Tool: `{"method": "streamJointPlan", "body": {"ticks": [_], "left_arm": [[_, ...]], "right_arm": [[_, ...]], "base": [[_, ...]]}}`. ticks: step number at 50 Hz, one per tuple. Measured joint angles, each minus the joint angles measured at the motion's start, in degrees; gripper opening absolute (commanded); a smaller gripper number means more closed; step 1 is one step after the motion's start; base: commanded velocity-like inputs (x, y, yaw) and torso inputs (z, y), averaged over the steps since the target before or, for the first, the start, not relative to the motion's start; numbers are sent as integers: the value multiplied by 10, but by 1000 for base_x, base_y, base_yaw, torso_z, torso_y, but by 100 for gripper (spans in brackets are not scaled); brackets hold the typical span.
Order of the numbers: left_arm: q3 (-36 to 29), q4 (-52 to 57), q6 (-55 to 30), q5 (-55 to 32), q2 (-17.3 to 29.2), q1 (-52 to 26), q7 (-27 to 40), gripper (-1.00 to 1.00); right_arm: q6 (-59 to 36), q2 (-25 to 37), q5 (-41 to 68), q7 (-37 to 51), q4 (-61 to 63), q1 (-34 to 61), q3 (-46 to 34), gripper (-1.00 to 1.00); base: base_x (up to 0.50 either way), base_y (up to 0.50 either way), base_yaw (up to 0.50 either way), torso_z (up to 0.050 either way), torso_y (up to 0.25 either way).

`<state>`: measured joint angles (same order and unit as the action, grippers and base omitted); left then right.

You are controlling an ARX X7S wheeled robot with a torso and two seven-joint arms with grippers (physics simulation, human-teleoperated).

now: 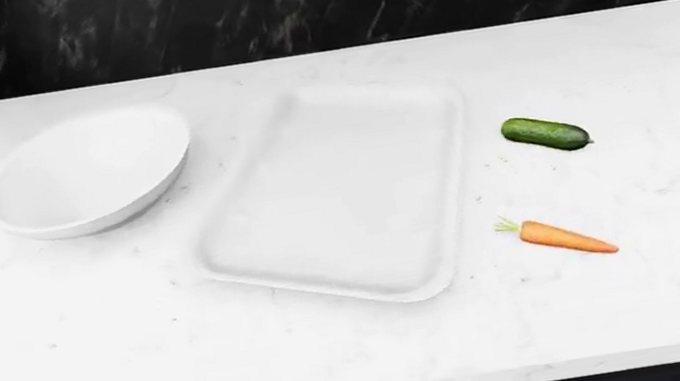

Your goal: Place the two vegetables and bowl onto the tray for setting up a vegetable dip station.

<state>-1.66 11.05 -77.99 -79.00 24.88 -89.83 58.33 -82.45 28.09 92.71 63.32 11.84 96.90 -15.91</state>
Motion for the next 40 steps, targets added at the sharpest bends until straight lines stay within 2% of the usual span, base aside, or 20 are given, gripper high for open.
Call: {"method": "streamJointPlan", "body": {"ticks": [15, 19, 40], "left_arm": [[-8, -3, 8, -2, 4, 2, 1, 100], [-9, -2, 10, -3, 6, 2, 2, 100], [-34, -26, 33, 25, 8, 28, -16, 100]], "right_arm": [[4, 10, 9, 14, -8, -5, -23, 100], [10, 13, 7, 6, -4, -8, -23, 100], [26, 26, 14, 14, -7, -19, -36, 100]], "base": [[0, 0, 0, 0, 1], [420, 0, 0, 0, 0], [0, 0, 0, 0, 0]]}}
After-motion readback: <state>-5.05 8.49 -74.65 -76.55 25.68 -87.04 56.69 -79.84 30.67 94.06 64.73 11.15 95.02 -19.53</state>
